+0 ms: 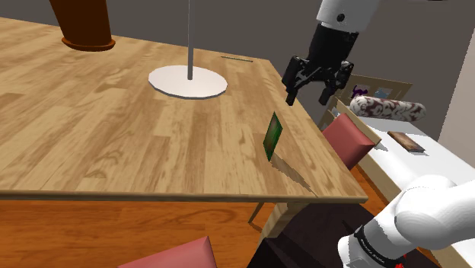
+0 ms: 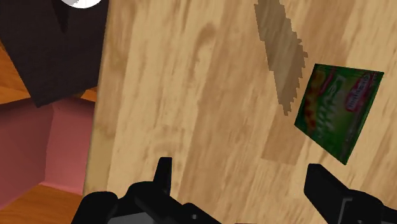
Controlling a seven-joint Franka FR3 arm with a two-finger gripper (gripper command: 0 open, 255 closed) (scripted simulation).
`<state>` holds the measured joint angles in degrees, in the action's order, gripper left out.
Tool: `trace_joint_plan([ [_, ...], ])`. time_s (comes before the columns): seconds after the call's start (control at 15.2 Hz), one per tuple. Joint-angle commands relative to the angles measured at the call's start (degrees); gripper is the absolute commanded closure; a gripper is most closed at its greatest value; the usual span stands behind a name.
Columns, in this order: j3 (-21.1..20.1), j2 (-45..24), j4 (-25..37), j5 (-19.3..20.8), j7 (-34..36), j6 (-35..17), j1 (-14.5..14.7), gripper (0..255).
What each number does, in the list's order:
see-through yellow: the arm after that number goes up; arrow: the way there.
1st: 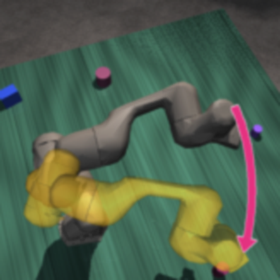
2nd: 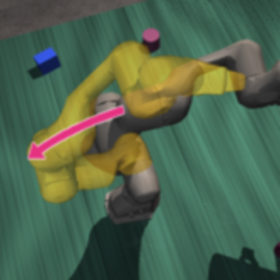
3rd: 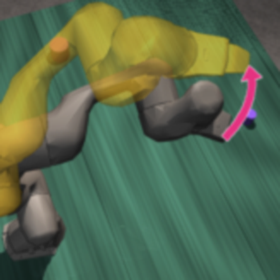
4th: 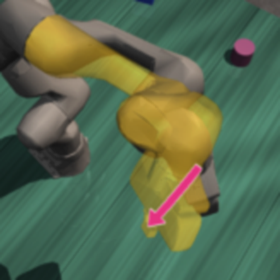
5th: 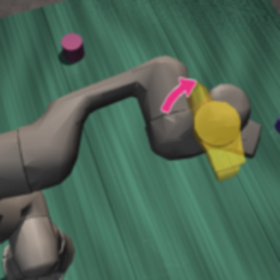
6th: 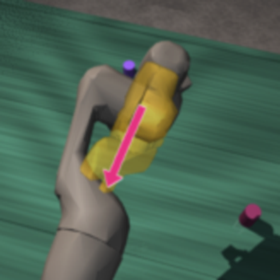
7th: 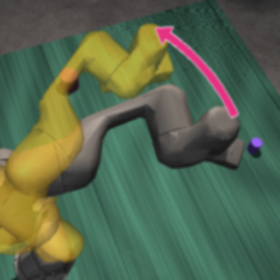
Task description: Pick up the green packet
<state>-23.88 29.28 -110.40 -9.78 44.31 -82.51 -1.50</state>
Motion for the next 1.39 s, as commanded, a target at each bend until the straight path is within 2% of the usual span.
trace_joint_plan([
  [0.0, -3.06, -3.83, 4.39, -0.18, 5.15, 1.18, -0.57, 0],
  [0.33, -10.55, -14.79, 16.86, 1.73, 17.44, 4.7, -1.53, 0],
  [0.92, -10.08, -12.19, 8.58, 0.57, 16.3, -1.26, -1.08, 0],
  [0.99, -10.08, -12.13, 8.5, 0.53, 16.31, -1.29, -1.06, 255],
  [1.32, -10.12, -12.26, 8.7, 0.59, 16.35, -1.22, -1.08, 255],
])
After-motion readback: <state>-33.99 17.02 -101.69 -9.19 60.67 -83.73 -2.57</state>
